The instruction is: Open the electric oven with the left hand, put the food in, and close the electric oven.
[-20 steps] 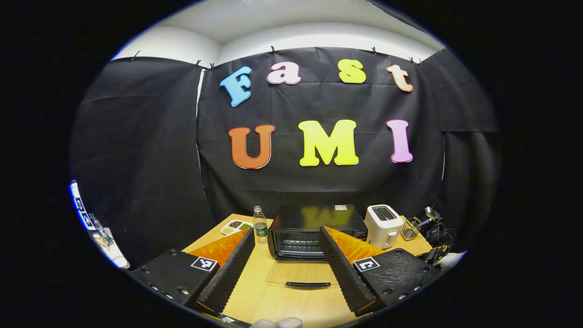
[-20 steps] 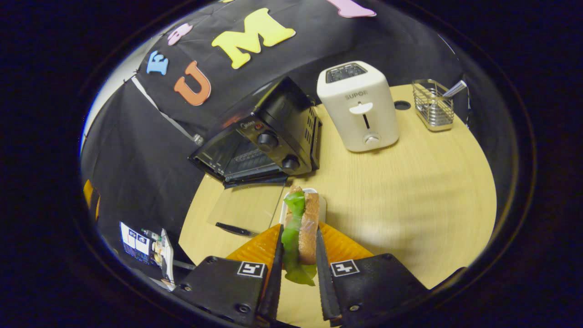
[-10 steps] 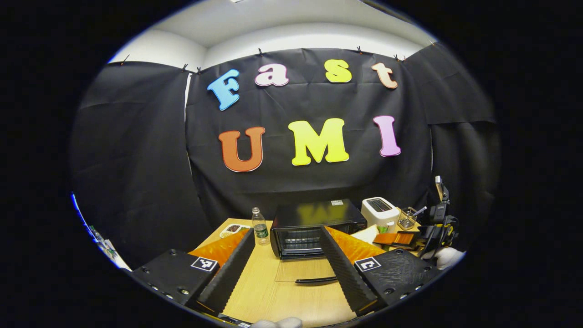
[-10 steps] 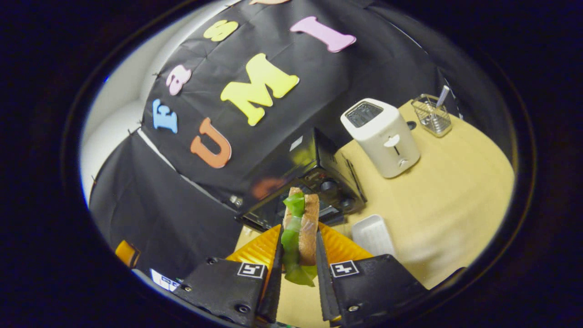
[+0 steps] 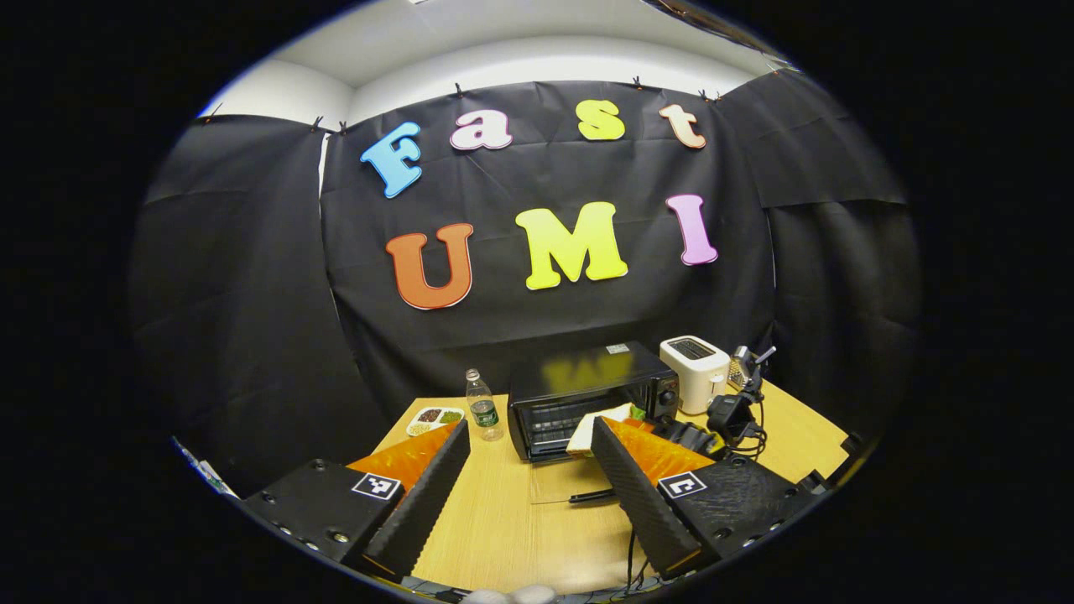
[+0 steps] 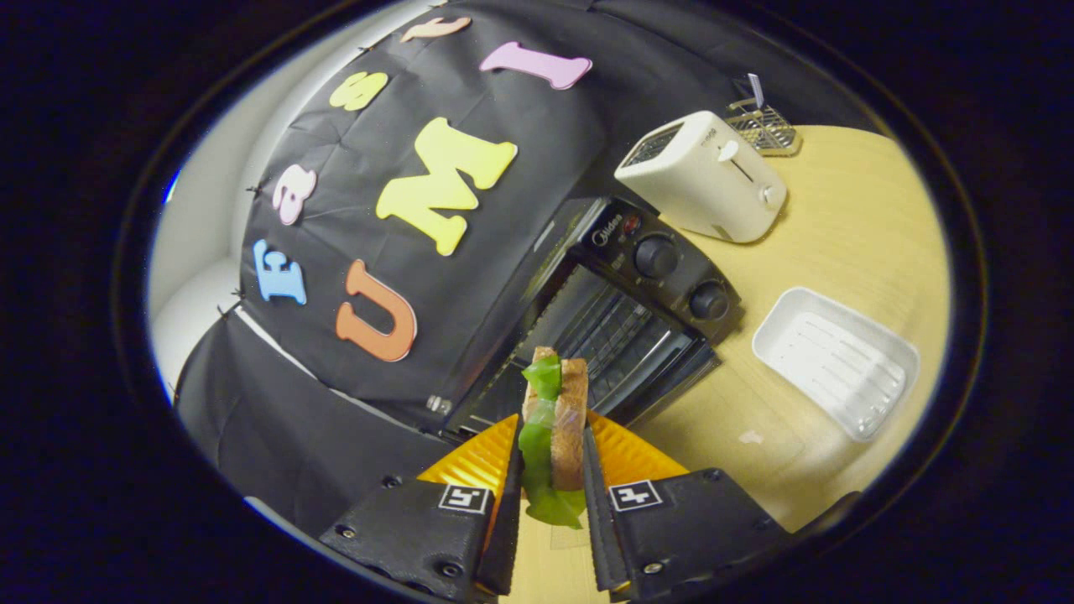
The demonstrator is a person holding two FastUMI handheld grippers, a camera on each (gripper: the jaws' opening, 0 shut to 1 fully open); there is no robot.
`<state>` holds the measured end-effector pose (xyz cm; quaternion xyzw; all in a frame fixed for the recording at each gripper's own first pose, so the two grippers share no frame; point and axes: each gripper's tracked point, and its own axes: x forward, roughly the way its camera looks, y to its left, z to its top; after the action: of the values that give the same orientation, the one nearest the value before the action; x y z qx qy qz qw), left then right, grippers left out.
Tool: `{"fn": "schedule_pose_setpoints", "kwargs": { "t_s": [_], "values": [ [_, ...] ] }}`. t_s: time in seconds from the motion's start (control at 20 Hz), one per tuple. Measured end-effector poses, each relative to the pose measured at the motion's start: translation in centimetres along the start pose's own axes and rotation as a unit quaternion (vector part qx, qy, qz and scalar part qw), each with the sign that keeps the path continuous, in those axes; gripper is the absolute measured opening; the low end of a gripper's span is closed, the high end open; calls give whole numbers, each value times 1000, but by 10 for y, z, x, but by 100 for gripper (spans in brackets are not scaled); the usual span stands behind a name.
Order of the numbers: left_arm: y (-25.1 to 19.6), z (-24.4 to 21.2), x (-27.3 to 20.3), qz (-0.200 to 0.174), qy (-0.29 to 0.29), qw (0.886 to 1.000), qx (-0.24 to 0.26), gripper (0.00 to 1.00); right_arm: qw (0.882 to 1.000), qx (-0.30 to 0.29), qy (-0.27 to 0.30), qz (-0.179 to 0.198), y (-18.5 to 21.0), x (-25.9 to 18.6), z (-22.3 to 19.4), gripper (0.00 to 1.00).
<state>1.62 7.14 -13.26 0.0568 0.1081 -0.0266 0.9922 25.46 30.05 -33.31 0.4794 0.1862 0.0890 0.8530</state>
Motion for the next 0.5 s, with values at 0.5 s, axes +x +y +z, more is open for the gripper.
{"fn": "schedule_pose_setpoints", "kwargs": {
  "t_s": [0.5],
  "values": [
    [35,-28,10,-1,26,1000,12,96,996,62,-51,-41,-12,98,1,39]
  ]
}}
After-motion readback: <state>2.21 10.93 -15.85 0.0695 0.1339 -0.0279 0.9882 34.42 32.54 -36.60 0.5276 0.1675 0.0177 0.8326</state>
